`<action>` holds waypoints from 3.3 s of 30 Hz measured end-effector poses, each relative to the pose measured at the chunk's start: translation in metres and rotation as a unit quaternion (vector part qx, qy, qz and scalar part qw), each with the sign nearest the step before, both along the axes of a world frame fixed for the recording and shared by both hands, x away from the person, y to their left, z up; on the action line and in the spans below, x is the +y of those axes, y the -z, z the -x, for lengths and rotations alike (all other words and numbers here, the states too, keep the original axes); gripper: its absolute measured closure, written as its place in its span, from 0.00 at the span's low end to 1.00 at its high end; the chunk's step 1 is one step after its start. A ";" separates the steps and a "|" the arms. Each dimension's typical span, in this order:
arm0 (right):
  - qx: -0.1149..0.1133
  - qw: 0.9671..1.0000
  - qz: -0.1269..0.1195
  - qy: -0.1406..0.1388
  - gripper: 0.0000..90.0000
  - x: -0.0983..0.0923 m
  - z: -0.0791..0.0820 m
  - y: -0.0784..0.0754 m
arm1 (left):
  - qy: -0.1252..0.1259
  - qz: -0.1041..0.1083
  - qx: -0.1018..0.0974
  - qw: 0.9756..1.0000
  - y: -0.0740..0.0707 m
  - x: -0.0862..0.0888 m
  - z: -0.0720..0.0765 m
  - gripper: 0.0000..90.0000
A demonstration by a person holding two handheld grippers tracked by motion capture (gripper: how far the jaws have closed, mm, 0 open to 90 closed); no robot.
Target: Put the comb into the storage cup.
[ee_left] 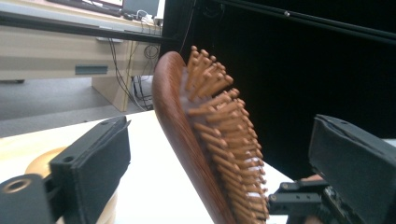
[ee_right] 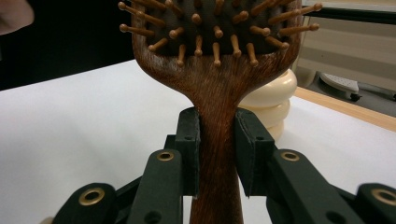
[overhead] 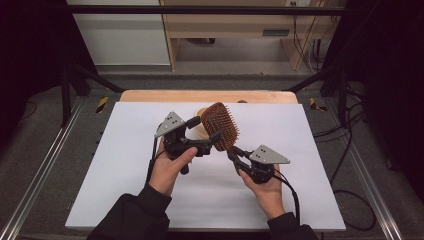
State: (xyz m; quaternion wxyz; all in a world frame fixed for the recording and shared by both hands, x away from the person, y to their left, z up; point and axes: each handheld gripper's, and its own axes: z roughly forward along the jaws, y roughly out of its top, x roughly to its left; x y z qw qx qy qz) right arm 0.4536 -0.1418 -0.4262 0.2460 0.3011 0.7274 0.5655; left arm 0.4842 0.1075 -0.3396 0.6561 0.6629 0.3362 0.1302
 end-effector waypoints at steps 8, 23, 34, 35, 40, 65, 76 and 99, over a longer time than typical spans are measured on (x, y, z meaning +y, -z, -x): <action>-0.002 1.000 0.004 -0.011 0.81 0.010 0.003 0.001 | -0.005 0.033 0.031 0.999 0.002 0.002 -0.011 0.11; -0.005 1.000 0.004 -0.017 0.81 0.012 0.005 0.001 | -0.017 0.047 0.043 0.998 0.004 -0.001 -0.012 0.33; 0.001 1.000 0.004 -0.018 0.81 0.014 0.005 0.002 | -0.008 0.046 0.070 0.996 0.004 -0.001 -0.013 0.48; 0.002 1.000 0.002 -0.019 0.81 0.014 0.004 0.002 | -0.007 0.050 0.073 0.996 0.004 0.000 -0.013 0.49; -0.002 1.000 0.004 -0.021 0.81 0.014 0.004 0.001 | -0.002 0.070 0.088 0.994 0.003 0.004 -0.014 0.53; 0.021 1.000 -0.004 -0.012 0.43 0.010 0.002 0.002 | -0.016 0.069 0.071 0.995 -0.002 0.007 -0.011 0.56; 0.050 0.999 0.011 0.002 0.27 0.000 0.002 0.005 | -0.046 0.061 0.053 0.996 -0.010 0.024 -0.010 0.56; 0.033 0.993 0.037 0.104 0.14 -0.069 0.017 0.025 | -0.055 0.053 0.032 0.997 -0.032 0.035 -0.018 0.55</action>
